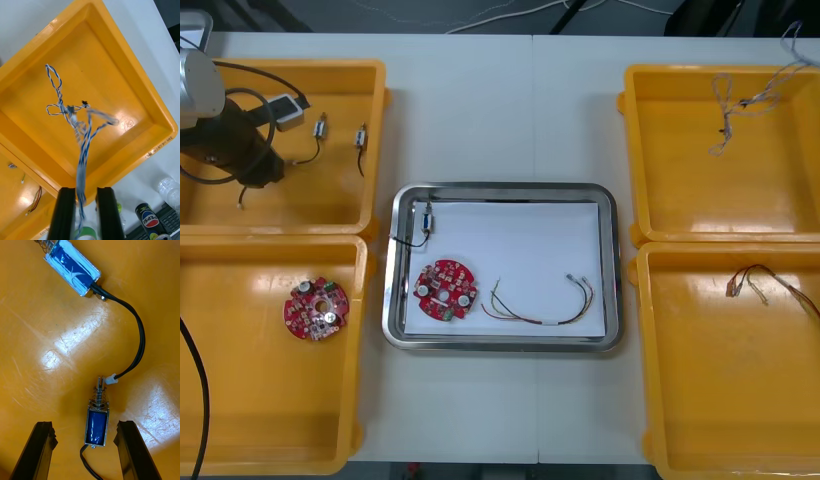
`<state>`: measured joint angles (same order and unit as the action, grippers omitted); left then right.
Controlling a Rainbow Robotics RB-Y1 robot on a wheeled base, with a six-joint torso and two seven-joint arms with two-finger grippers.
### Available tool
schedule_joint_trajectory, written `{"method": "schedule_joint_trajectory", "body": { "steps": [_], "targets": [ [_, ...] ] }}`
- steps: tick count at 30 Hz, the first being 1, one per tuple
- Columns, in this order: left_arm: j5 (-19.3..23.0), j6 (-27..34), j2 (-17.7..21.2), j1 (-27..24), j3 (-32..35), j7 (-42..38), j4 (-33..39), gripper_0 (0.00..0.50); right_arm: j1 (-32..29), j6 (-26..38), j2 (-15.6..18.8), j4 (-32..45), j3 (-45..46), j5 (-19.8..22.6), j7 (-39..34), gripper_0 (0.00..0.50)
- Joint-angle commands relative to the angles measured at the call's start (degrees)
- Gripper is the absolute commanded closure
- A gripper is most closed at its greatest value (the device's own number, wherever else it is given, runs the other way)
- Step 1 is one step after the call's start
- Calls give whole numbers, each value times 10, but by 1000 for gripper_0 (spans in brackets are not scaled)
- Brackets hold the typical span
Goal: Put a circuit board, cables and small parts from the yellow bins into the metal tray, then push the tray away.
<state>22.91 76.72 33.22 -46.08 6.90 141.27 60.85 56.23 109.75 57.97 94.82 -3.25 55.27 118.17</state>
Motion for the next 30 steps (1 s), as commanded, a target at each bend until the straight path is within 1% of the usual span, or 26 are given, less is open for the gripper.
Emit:
{"method": "schedule_joint_trajectory", "body": {
  "steps": [1, 4, 5, 7, 9, 10, 12, 15, 20, 22, 23, 26, 28, 30],
  "targets": [
    [-11, -17, -17, 8, 14, 63, 20, 16, 26, 2, 21, 14, 18, -4, 15, 0],
    [-19, -27, -23, 13, 14, 62, 20, 15, 20, 2, 16, 15, 18, -10, 16, 0],
    [-20, -32, -24, 13, 14, 61, 20, 26, 18, 2, 14, 14, 20, -11, 16, 0],
    [-23, -35, -27, 15, 14, 62, 20, 72, 13, 2, 9, 14, 24, -16, 15, 0],
    [-24, -35, -27, 16, 14, 62, 20, 146, 8, 2, 3, 14, 25, -19, 14, 0],
    [-25, -35, -27, 16, 14, 63, 20, 195, 5, 2, 0, 15, 25, -24, 13, 0],
    [-24, -35, -27, 17, 14, 64, 20, 222, -2, 2, -4, 14, 25, -30, 13, 0],
    [-23, -35, -27, 17, 14, 66, 20, 238, -21, 2, -17, 14, 29, -43, 13, 0],
    [-26, -40, -30, 20, 14, 67, 20, 239, -57, 2, -39, 14, 37, -64, 16, 0],
    [-26, -42, -30, 21, 14, 68, 20, 238, -66, 2, -43, 14, 37, -68, 15, 0],
    [-27, -43, -30, 23, 14, 69, 20, 222, -79, 2, -52, 14, 37, -78, 15, 0],
    [-27, -44, -30, 26, 14, 72, 21, 220, -95, 2, -61, 12, 36, -94, 13, 0],
    [-27, -44, -30, 26, 14, 73, 20, 275, -100, 2, -69, -3, 37, -96, 13, 0],
    [-26, -43, -29, 27, 14, 73, 20, 400, -99, -2, -78, -38, 36, -94, 15, 0]
  ]
}}
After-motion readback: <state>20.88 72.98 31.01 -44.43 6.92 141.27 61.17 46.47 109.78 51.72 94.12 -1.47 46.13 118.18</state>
